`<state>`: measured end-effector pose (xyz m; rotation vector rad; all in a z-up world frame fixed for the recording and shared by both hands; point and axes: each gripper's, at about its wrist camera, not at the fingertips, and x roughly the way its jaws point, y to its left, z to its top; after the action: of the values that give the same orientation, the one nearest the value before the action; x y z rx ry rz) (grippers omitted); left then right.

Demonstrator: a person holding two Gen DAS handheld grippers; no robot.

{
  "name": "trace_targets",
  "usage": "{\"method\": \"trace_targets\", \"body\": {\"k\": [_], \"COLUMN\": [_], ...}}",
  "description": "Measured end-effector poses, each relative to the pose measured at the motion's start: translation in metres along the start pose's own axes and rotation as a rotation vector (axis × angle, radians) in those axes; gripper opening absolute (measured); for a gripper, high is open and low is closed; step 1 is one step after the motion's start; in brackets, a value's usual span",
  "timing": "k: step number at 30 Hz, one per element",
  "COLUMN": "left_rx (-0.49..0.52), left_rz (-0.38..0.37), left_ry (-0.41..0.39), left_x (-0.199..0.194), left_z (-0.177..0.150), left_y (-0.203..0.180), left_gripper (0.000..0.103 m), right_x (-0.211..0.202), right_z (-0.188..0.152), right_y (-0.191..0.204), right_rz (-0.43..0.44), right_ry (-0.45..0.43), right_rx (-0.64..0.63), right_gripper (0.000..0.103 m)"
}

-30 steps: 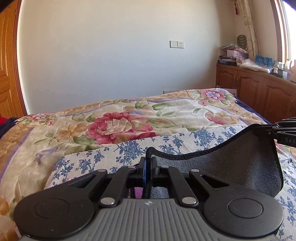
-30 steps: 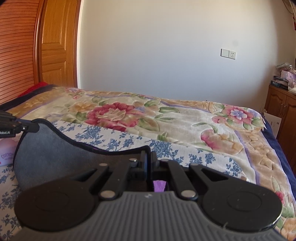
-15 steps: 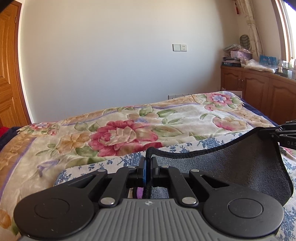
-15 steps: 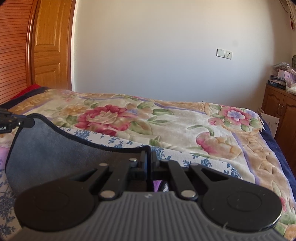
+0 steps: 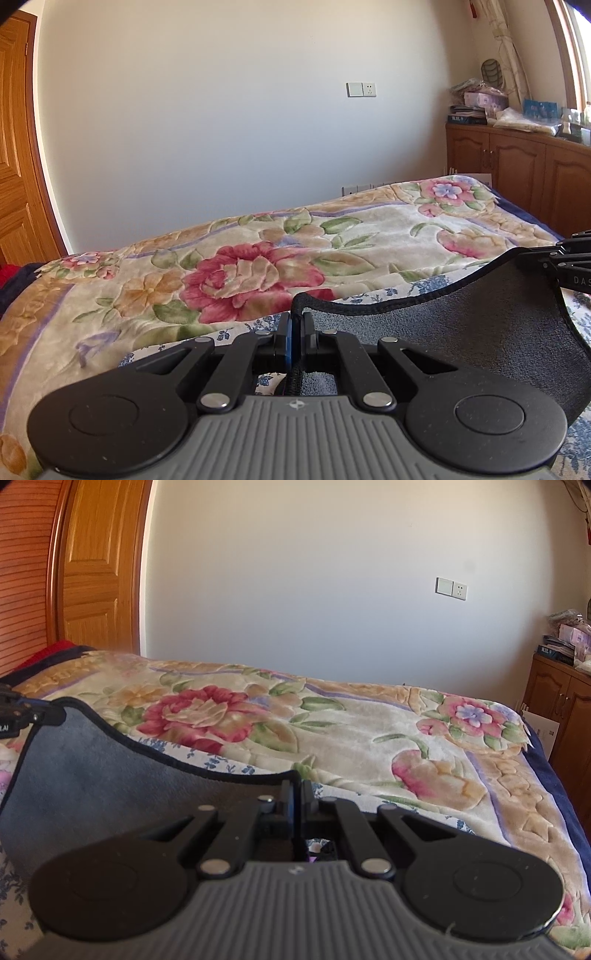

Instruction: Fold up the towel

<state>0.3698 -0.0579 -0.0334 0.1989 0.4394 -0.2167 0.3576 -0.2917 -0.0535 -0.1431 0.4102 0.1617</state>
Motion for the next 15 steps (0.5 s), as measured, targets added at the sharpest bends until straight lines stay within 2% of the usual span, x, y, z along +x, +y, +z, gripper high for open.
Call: {"method": "trace_targets", "body": {"k": [15], "left_rx": [0.012], "left_rz": [0.018], "left_ry": [0.050], "left_x": [0.034], "left_z": [-0.012], "left_y": [-0.004], "left_gripper": [0.005], "right_x": [0.033], "right_z": [-0.014], "right_y": [-0.010], "right_rz": [0.007], "right_ry": [0.084], "right_rx": [0.042], "right_gripper": [0.004]}}
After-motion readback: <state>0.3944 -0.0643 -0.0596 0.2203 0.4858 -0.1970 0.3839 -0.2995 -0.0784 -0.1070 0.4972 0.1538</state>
